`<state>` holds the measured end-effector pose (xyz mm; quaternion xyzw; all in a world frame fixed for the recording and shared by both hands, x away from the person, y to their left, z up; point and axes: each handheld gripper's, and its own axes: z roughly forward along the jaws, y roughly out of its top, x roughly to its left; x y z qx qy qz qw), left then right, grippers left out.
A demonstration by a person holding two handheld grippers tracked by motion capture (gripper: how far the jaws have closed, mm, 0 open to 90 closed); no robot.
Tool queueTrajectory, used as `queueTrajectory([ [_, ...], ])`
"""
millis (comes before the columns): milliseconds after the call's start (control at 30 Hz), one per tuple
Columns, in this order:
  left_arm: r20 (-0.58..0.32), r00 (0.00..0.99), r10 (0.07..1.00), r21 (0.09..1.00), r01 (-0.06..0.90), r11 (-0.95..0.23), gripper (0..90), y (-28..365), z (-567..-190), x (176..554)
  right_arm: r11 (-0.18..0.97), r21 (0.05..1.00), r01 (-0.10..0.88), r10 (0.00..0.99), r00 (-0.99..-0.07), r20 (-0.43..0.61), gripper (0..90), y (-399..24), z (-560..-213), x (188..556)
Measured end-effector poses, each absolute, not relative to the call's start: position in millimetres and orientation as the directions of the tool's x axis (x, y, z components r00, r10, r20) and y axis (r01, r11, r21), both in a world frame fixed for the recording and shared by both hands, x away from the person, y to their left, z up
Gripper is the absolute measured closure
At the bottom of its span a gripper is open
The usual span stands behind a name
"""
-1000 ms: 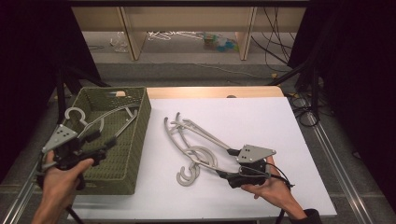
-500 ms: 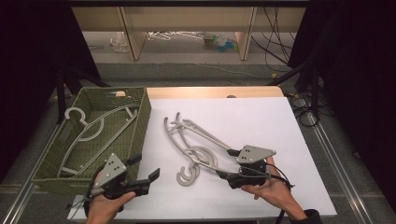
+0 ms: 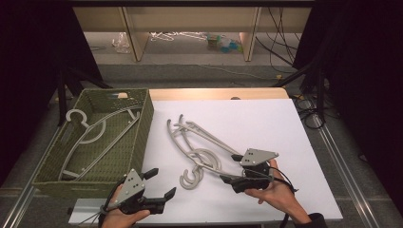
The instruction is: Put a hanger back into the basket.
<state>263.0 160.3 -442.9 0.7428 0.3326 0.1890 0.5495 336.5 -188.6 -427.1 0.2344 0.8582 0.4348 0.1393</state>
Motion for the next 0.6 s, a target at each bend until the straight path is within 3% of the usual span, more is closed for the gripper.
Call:
queueTrajectory([
  [100, -0.082, 0.709, 0.700, 0.940, 0.289, -0.183, 15.8, 161.0, -444.7, 264.8, 0.546, 0.780, 0.304, 0.520, -0.854, -0.031, 20.2, -186.7, -433.1, 340.9],
  [267, -0.072, 0.708, 0.703, 0.935, 0.294, -0.200, 15.8, 162.2, -446.4, 262.9, 0.590, 0.725, 0.355, 0.524, -0.852, -0.009, 24.3, -179.4, -444.5, 350.4],
  [433, -0.072, 0.711, 0.699, 0.933, 0.295, -0.204, 15.9, 162.3, -446.9, 263.3, 0.644, 0.680, 0.350, 0.500, -0.865, -0.028, 35.8, -168.5, -456.5, 361.3],
  [467, -0.075, 0.716, 0.694, 0.935, 0.293, -0.201, 16.0, 161.8, -447.6, 264.0, 0.666, 0.658, 0.351, 0.490, -0.871, -0.031, 41.5, -164.4, -460.5, 363.2],
  [600, -0.068, 0.720, 0.691, 0.930, 0.297, -0.217, 16.0, 160.7, -447.6, 264.0, 0.707, 0.614, 0.351, 0.471, -0.881, -0.039, 46.9, -157.6, -466.9, 367.9],
])
